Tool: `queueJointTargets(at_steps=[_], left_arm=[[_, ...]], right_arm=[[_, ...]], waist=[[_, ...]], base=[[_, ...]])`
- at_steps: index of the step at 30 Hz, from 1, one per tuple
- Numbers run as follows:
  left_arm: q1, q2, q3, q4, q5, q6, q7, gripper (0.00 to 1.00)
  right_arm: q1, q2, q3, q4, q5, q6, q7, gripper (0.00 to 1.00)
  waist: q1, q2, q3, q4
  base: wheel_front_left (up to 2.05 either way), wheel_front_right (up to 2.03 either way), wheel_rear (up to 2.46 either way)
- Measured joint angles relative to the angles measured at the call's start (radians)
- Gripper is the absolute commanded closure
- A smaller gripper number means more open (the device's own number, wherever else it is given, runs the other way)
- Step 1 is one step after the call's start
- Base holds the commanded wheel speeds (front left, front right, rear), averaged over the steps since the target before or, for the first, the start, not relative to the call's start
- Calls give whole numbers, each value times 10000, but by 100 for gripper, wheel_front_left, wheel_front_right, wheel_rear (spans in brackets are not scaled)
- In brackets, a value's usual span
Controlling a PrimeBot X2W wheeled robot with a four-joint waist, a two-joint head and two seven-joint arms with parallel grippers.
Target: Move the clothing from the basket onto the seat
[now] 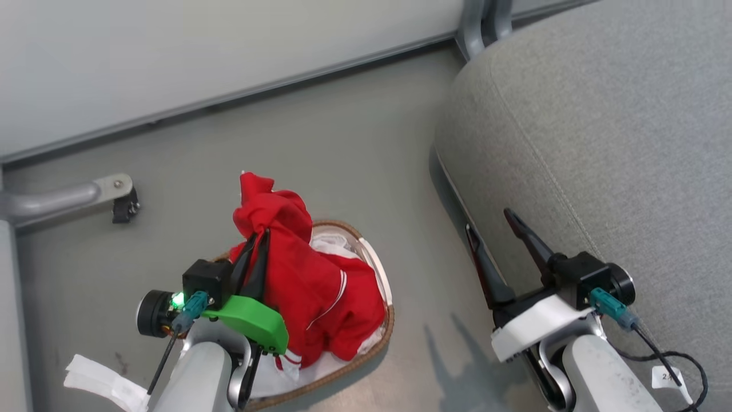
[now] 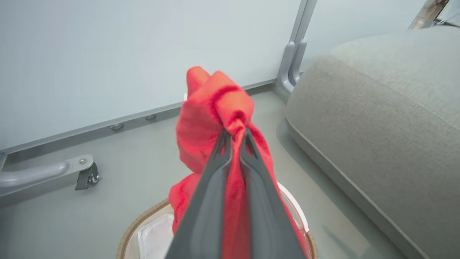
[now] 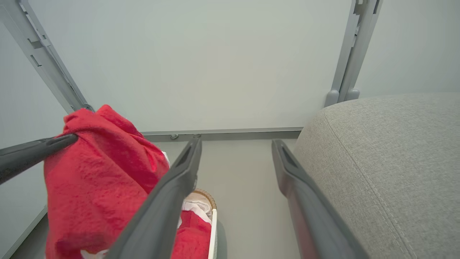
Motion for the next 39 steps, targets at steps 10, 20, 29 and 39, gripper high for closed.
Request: queueJointTargets(at_steps=[10, 20, 29, 39], left_arm=[[378, -121, 67, -1325, 8, -35, 0, 100], [425, -128, -291, -1967, -322, -36, 0, 100], [426, -134, -493, -2038, -504, -38, 0, 100], [258, -134, -874, -2019, -725, -35, 0, 100]], right_arm=[[945, 0, 163, 192, 59, 0, 0, 0], [1291, 4, 558, 343, -44, 0, 0, 0], [1088, -6, 1810, 437, -25, 0, 0, 0], [-686, 2, 4236, 1018, 982, 0, 0, 0]], waist=[[0, 0, -1360, 215], [0, 0, -2139, 422], [0, 0, -2176, 548], [0, 0, -2002, 740]], base=[[0, 0, 0], [0, 0, 0], [0, 0, 0], [0, 0, 0]])
